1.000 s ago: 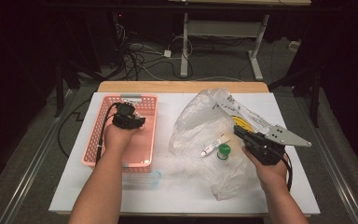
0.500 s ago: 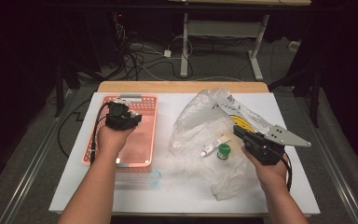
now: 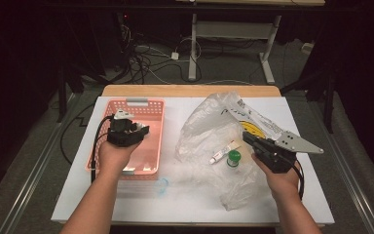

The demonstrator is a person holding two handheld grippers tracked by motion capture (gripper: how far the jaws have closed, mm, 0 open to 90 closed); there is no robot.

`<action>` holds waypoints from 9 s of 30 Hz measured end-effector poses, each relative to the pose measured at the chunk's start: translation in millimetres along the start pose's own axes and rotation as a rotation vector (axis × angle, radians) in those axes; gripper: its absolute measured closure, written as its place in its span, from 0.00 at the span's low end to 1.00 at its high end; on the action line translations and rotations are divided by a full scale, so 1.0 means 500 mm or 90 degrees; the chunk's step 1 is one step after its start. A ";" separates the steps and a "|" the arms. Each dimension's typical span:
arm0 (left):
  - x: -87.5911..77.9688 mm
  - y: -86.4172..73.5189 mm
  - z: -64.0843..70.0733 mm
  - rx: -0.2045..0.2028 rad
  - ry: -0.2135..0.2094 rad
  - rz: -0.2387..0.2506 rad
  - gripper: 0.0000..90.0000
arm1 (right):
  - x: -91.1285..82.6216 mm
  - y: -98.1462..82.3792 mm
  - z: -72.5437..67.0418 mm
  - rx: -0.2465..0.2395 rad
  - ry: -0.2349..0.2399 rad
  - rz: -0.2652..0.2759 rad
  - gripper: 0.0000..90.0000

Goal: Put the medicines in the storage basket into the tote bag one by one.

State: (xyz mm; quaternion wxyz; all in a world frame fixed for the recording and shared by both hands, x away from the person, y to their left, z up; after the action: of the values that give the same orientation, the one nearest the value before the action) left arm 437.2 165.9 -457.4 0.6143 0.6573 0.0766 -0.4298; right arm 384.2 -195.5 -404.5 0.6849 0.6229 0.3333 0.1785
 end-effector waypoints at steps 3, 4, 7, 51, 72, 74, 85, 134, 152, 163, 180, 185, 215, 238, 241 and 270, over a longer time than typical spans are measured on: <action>-0.011 -0.008 0.013 0.007 -0.003 0.010 0.64 | -0.001 0.000 -0.001 0.001 0.001 -0.001 1.00; -0.015 -0.009 0.017 0.009 -0.004 0.013 0.64 | -0.001 0.000 -0.001 0.001 0.001 -0.001 1.00; -0.033 -0.010 0.025 0.003 -0.010 0.036 0.64 | 0.000 0.000 -0.002 -0.001 0.000 -0.002 1.00; -0.139 -0.063 0.205 0.109 -0.117 0.140 0.64 | 0.001 -0.004 -0.007 -0.004 0.006 -0.006 1.00; -0.066 -0.074 0.307 0.164 -0.165 0.095 0.64 | 0.003 0.001 -0.010 -0.006 0.008 -0.003 1.00; -0.056 -0.070 0.318 0.168 -0.168 0.094 0.64 | 0.003 0.001 -0.010 -0.006 0.008 -0.003 1.00; 0.018 -0.034 0.374 0.186 -0.185 0.084 0.64 | 0.006 0.000 -0.013 -0.004 0.009 -0.004 1.00; 0.297 0.040 0.373 0.135 -0.121 0.029 0.63 | 0.013 -0.014 -0.001 0.007 0.009 -0.013 1.00; 0.209 0.040 0.395 0.138 -0.170 0.057 0.43 | 0.011 -0.012 -0.003 0.005 0.011 -0.013 1.00; 0.152 -0.007 0.405 0.159 -0.201 0.053 0.37 | 0.004 -0.007 -0.001 0.003 0.010 -0.006 1.00; 0.060 -0.105 0.390 0.193 -0.224 0.051 0.35 | -0.003 -0.001 0.005 0.003 0.002 -0.002 1.00; 0.049 -0.126 0.368 0.183 -0.219 0.056 0.35 | -0.010 0.002 0.012 0.008 -0.004 0.003 1.00; 0.106 -0.137 0.324 0.118 -0.132 0.006 0.07 | -0.061 0.022 0.086 0.049 -0.057 0.048 1.00; 0.199 -0.109 0.329 0.141 -0.108 -0.099 0.30 | -0.040 0.007 0.044 0.021 -0.029 0.018 1.00; 0.195 -0.110 0.330 0.139 -0.119 -0.087 0.53 | -0.038 0.004 0.042 0.019 -0.027 0.013 1.00; 0.154 -0.108 0.334 0.152 -0.171 0.043 0.98 | -0.051 -0.017 0.032 0.021 -0.036 0.004 1.00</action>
State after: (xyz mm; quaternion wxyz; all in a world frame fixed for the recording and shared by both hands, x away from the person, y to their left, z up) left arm 372.2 -0.4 -527.6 0.5508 0.6644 -0.0797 -0.4988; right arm 375.6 -225.3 -406.6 0.6833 0.6397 0.3148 0.1575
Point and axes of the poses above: each handheld gripper's, and its own axes: x roughly forward along the jaws, y roughly out of its top, z roughly to its right, the point moved 7 cm from there along x, roughly forward along the jaws, and after that the axes turned 1 degree about -z, right-handed, at the moved point
